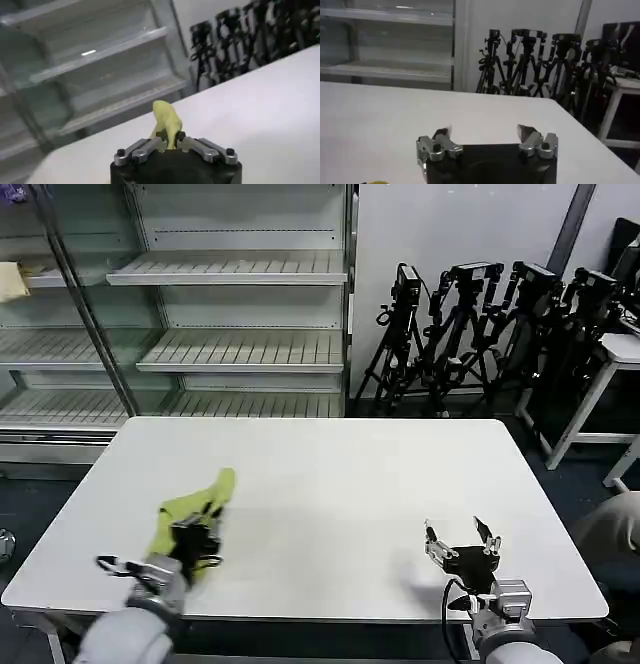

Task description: Fold and organize the clothes.

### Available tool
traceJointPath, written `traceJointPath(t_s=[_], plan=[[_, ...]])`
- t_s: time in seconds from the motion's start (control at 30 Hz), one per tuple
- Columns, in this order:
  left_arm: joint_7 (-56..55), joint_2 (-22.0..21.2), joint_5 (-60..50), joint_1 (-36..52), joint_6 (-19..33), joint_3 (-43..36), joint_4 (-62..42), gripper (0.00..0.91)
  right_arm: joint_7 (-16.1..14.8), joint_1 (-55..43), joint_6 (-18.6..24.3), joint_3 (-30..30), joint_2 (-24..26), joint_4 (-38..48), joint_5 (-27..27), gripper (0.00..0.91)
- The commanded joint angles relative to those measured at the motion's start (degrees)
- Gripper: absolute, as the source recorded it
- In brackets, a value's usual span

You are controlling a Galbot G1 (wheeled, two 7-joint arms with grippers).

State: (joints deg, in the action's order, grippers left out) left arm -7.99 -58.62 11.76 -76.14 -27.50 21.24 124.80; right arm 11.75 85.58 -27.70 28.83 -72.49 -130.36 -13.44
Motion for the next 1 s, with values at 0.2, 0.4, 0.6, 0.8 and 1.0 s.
traceJointPath(t_s=[0.2,0.4,0.6,0.8,1.0], plan=[[-8.2,-15.2,-4.6,15.9,0.8,-26.0,-6.9,0.02,-0.9,-2.9,-1.6,6.5,1.9,-0.6,-1.5,0.907],[-8.2,-16.6,-1.2,16.9,-1.7,-28.2,-8.2,0.907,-2.0,-7.8,-1.0,7.2,3.1,1.0,-1.3,0.907],[-8.4,-17.9,5.2,18.7,-0.5,-28.4,-7.2,0.907,-7.0,-14.5,2.0,4.5,2.5,4.4,0.4,0.907],[-6.3,-18.6,6.5,19.7,1.8,-27.0,-4.5,0.907,-7.1,-16.5,4.5,0.7,0.9,7.1,1.6,0.907],[-3.5,-15.8,3.8,18.5,3.0,-17.8,-4.3,0.907,-6.3,-17.1,5.4,0.5,0.8,9.3,2.2,0.907]])
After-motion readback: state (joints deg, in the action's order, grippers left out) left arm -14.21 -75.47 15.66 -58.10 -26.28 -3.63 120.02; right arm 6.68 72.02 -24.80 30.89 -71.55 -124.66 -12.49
